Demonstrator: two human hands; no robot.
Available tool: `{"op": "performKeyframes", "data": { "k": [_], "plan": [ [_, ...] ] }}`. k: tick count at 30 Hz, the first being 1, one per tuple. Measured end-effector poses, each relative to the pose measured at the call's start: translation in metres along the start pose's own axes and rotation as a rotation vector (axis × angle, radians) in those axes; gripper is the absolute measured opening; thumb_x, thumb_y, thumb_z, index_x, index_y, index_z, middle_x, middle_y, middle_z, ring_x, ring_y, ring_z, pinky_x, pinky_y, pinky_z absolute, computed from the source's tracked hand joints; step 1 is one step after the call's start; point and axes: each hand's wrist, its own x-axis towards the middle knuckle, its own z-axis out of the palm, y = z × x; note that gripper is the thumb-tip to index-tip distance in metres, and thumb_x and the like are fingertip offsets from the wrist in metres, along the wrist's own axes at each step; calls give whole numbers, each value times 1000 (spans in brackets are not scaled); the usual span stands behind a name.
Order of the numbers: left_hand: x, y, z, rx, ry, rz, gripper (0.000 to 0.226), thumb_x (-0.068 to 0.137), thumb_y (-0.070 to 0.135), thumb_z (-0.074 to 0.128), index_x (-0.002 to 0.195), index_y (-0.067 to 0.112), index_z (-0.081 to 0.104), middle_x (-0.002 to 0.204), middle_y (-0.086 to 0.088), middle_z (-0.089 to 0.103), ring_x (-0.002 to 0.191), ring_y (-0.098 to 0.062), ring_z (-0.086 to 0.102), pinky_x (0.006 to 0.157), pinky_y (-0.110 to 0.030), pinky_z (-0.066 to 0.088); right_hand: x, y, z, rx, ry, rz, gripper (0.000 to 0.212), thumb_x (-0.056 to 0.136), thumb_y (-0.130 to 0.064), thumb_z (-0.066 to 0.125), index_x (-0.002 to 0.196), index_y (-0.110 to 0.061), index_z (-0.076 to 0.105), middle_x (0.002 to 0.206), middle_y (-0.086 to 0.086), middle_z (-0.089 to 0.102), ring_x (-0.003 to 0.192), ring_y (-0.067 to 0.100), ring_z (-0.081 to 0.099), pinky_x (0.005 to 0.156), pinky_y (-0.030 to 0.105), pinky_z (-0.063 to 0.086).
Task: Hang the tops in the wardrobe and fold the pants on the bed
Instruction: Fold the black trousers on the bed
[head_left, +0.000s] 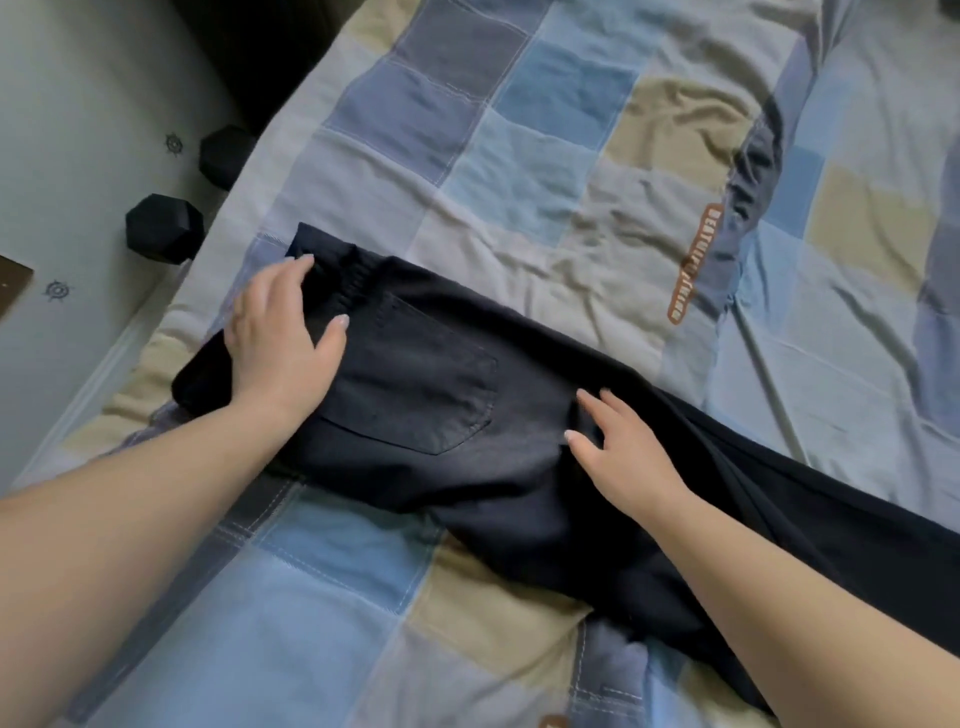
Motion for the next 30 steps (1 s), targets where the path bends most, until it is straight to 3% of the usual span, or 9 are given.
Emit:
{"op": "performKeyframes", "data": {
  "k": [3,7,11,14,17,22,26,30],
  "plan": [
    [-33,40,16,-180,-38,27,53,88,20,62,138,14,44,146,-7,39,137,-23,31,114,-36,22,-27,13,1,69,68,-59,55,96,-34,50,147,-28,33,156,-6,24,144,10,18,112,23,15],
    [-93,97,42,-366,-195,42,49,88,17,61,135,18,47,130,5,47,125,-13,42,104,-23,29,-68,43,-3,170,115,-57,51,95,-27,51,144,-29,38,151,-8,34,139,4,26,107,16,18],
    [-167,149,69,-464,-348,90,46,88,11,61,132,19,49,117,9,55,113,-9,50,100,-26,38,-121,83,-1,275,133,-17,49,93,-19,53,140,-27,44,142,-10,43,120,-11,32,96,2,21],
    [-221,180,91,-513,-443,63,37,87,7,60,123,16,55,108,4,62,103,-10,57,93,-28,45,-170,121,8,319,115,41,47,92,-17,56,138,-24,47,136,-10,47,122,-4,40,103,13,30],
    [-275,213,114,-506,-622,11,30,88,5,58,116,15,59,102,3,65,94,-10,61,89,-24,46,-225,177,13,334,82,127,48,92,-16,54,138,-27,46,135,-15,45,125,-3,39,102,12,29],
    [-358,264,158,-423,-869,-81,20,89,10,61,108,16,61,105,0,67,94,-14,62,91,-27,47,-305,280,18,158,41,218,51,95,-27,51,144,-29,38,149,-11,33,136,5,30,109,20,26],
    [-417,291,185,-392,-994,-246,28,90,18,62,117,16,55,100,2,65,93,-12,59,85,-25,46,-357,339,29,49,36,261,55,96,-33,48,147,-32,30,154,-13,23,141,5,20,113,22,23],
    [-469,312,203,-427,-1113,-393,27,92,22,61,115,18,49,92,0,60,92,-17,59,75,-28,46,-393,389,39,-163,-8,211,61,93,-26,54,148,-29,29,158,-5,18,146,15,12,118,36,13]
  ]
}}
